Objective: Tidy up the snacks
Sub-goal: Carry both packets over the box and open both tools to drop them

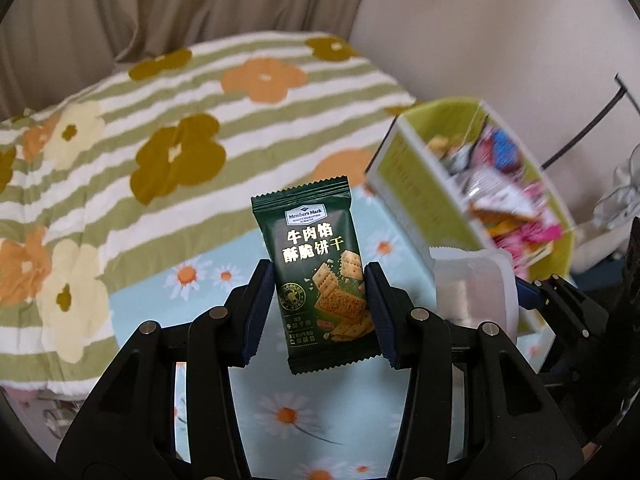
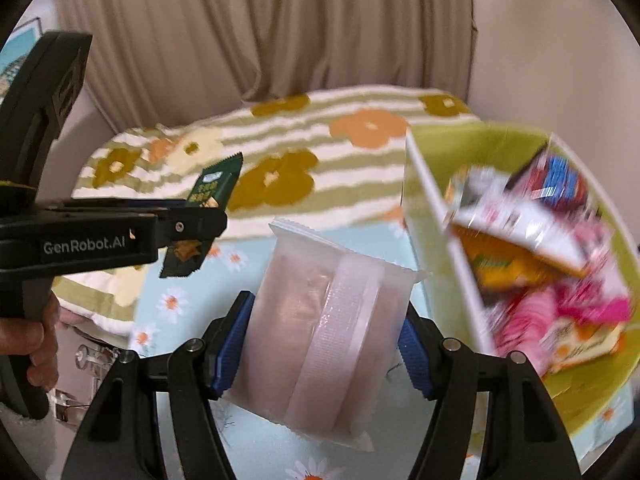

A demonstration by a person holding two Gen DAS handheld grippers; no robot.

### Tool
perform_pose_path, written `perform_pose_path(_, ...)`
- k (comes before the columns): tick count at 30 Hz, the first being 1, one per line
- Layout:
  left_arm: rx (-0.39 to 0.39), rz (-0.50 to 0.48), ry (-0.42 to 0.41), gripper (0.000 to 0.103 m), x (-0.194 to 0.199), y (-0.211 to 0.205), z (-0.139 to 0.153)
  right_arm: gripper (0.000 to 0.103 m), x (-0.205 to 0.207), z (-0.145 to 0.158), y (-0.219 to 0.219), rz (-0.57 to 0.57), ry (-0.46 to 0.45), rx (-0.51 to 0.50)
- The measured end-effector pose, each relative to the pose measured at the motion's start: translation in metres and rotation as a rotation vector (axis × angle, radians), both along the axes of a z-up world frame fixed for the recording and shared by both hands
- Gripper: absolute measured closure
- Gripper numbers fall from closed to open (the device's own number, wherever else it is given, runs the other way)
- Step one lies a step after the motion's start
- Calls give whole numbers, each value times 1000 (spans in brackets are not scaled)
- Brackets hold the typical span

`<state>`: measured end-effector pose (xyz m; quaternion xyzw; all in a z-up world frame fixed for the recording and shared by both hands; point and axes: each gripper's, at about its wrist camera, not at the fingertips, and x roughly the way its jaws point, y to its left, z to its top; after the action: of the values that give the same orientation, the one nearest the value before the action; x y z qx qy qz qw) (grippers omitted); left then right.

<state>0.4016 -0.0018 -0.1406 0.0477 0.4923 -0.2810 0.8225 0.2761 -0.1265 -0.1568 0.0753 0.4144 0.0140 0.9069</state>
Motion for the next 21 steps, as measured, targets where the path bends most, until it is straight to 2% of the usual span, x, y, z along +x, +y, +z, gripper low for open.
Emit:
perform_pose_path(5, -19, 29, -56, 60, -28, -27, 40, 40, -15, 41, -36, 58, -69, 14)
perform_pose_path(11, -62, 63, -89, 60, -62, -87, 67, 40, -36, 77, -99, 116, -119, -19)
perform_pose_path(15, -95, 69, -89, 60, -84, -140, 69, 40, -48, 88, -146, 129, -126, -37)
perform_pose_path(21, -117, 75, -52, 60, -107, -200, 53, 40, -60, 88, -206, 131, -106, -41)
